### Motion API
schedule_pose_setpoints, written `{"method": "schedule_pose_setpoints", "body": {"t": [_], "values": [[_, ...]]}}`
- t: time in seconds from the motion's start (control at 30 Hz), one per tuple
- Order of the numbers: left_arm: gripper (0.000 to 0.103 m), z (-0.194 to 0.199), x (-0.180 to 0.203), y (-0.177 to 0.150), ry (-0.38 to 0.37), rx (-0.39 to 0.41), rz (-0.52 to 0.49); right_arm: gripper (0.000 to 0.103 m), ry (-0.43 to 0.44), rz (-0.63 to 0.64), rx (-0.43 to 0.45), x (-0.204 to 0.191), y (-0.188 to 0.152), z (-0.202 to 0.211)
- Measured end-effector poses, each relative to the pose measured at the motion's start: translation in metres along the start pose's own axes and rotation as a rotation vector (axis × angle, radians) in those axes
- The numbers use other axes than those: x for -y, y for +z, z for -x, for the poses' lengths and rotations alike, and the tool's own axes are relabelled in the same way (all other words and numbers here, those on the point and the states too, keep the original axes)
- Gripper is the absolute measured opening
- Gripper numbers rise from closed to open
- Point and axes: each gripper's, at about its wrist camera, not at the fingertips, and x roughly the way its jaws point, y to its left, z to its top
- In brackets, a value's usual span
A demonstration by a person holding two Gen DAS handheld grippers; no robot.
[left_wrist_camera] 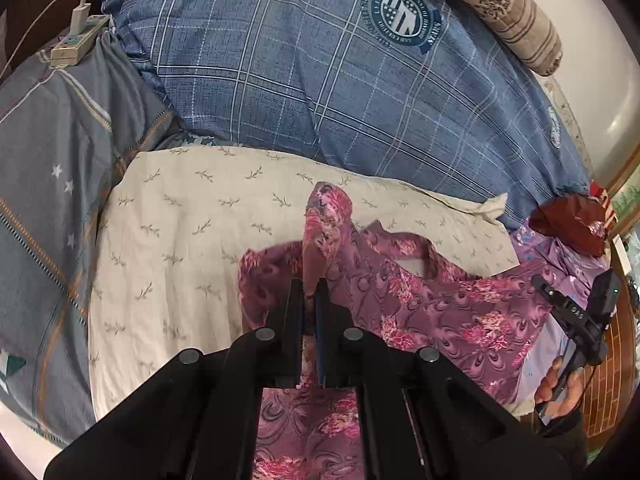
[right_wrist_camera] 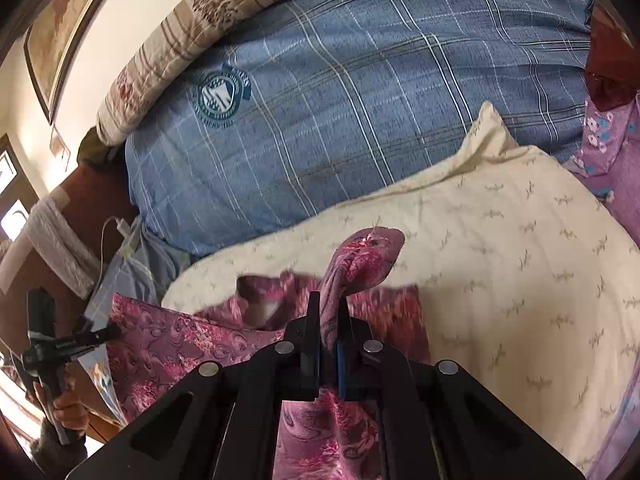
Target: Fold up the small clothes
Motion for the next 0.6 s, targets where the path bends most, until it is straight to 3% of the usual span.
{"method": "schedule_pose_setpoints", "body": {"t": [0.1, 0.2, 0.3, 0.37, 0.43, 0.47, 0.57, 0.6], "values": [[0.003, -0.021, 0.000, 0.019, 0.048, 0.007, 0.008, 0.004, 0.029, -0.046, 0.012, 0.005, 0.018, -0.011], [0.003, -0.044, -0.018, 0.026, 0.120, 0.027, 0.051, 0.006, -0.028, -0.026, 0.045, 0.011, 0.029, -0.029], [0.003, -0.092, -0.054, 0.015, 0.165, -0.115, 0.165, 0.017, -0.118, -0.087, -0.019, 0.040, 0.025, -0.069], [0.004, -0.106, -0.070, 0.006, 0.175, -0.169, 0.223, 0.018, -0.191, -0.138, -0.134, 0.065, 0.014, -0.103], [0.005, -0.096, -0.080, 0.002, 0.142, -0.149, 0.267, 0.018, -0.216, -0.183, -0.157, 0.078, 0.007, -0.107], [0.006, -0.081, -0.082, 0.002, 0.136, -0.113, 0.275, 0.018, -0.163, -0.226, -0.127, 0.084, 0.002, -0.096], [0.011, -0.039, -0.083, -0.006, 0.083, -0.050, 0.267, 0.034, -0.104, -0.231, -0.096, 0.084, -0.005, -0.058], [0.019, -0.025, -0.082, -0.013, 0.063, -0.042, 0.266, 0.042, -0.092, -0.222, -0.093, 0.082, -0.009, -0.045]]}}
